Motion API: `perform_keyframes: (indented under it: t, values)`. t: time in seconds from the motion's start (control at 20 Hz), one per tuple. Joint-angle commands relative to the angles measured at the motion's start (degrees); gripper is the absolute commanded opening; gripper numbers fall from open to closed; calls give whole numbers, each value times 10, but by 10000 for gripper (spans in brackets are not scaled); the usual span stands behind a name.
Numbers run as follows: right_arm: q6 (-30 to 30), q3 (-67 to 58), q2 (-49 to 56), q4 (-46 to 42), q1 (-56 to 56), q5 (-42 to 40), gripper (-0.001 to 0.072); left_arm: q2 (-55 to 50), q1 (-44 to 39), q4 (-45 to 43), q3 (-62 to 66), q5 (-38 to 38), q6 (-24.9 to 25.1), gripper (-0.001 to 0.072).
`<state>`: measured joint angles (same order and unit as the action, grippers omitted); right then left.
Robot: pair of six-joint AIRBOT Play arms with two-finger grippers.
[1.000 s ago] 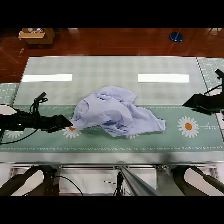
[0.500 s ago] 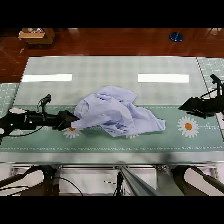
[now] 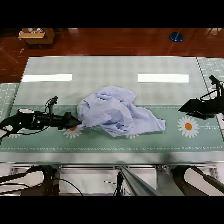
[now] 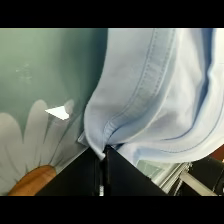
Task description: Fold the shirts.
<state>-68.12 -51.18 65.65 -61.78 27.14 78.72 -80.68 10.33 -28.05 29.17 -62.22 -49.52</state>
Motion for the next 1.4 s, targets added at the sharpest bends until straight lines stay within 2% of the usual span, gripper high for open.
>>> perform_keyframes:
  t: [0.0, 0.2, 0.5, 0.75, 0.85, 0.9, 1.05, 1.1, 1.15, 1.2, 1.25, 1.35]
  values:
    - [-6, 4, 0, -38, 0, 0, 571, 16, -2, 7, 0, -14, 3, 28]
    - [-6, 69, 0, 16, 28, -37, 571, 49, -2, 7, 0, -17, 2, 27]
    - [26, 196, 0, 166, -5, -132, 571, 72, -2, 7, 0, -37, 2, 28]
    - [22, 222, 0, 164, -95, -199, 566, 72, -2, 7, 0, -45, 2, 28]
    - [2, 222, 0, 162, -130, -229, 559, 72, -2, 7, 0, -45, 2, 28]
    - [-12, 222, 0, 157, -148, -242, 520, 72, -2, 7, 0, -45, 2, 28]
    - [-56, 222, 16, 134, -202, -263, 506, 72, -2, 7, 0, -44, 3, 28]
    - [-56, 222, 31, 135, -221, -260, 419, 72, -2, 7, 1, -44, 3, 28]
    - [-56, 222, 47, 135, -242, -259, 272, 72, -2, 7, 3, -45, 3, 28]
    - [-53, 222, 56, 138, -258, -259, 84, 73, -2, 7, 9, -46, 2, 28]
    - [-51, 220, 56, 140, -268, -259, 25, 78, -2, 7, 19, -49, 3, 27]
    - [-39, 195, 31, 136, -268, -238, 24, 106, -2, 7, 53, -44, 3, 26]
